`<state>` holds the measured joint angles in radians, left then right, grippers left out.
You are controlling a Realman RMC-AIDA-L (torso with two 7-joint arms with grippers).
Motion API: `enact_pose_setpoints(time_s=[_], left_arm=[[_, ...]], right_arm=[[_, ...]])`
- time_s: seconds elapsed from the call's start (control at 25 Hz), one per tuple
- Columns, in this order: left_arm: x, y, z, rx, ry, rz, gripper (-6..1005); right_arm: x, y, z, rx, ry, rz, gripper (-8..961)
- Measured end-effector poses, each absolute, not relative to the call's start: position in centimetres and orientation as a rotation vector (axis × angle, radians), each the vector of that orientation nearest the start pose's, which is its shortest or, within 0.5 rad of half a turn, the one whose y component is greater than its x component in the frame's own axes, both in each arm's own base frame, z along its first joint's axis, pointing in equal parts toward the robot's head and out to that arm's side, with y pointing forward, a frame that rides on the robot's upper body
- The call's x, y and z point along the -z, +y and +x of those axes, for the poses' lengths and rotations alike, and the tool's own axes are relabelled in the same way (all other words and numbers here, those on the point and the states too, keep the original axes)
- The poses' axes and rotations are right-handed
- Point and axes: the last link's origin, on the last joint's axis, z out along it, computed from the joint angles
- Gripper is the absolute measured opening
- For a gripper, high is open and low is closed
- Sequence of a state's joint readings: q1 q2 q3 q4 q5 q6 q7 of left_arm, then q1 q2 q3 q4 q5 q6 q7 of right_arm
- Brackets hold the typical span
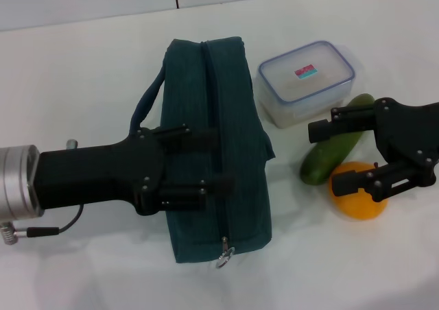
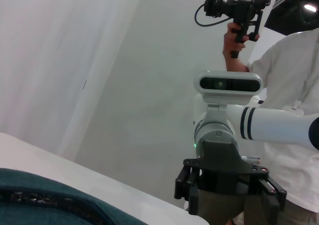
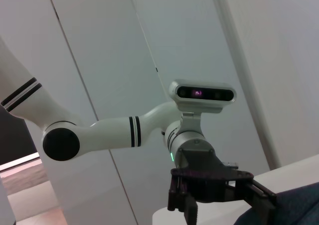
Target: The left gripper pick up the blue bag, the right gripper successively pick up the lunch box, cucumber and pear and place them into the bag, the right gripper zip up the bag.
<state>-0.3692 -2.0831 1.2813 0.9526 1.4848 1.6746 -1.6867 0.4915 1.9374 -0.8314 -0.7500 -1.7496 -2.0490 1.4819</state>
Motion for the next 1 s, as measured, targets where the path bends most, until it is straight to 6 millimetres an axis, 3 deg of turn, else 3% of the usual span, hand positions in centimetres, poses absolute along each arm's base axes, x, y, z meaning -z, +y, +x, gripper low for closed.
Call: enact_pose_setpoints(time_s=[0.72, 1.0], left_arm=[[1.3, 28.7, -17.5, 1.094, -0.599, -3.004, 856], [-0.3, 28.9, -15.6, 1.267, -0.503, -2.990, 849]], right_arm=[[-6.8, 28.8, 22.9, -1.026, 0.386, -3.055, 831], [-6.8, 28.7, 23.0, -1.021, 0.391, -3.058, 831]])
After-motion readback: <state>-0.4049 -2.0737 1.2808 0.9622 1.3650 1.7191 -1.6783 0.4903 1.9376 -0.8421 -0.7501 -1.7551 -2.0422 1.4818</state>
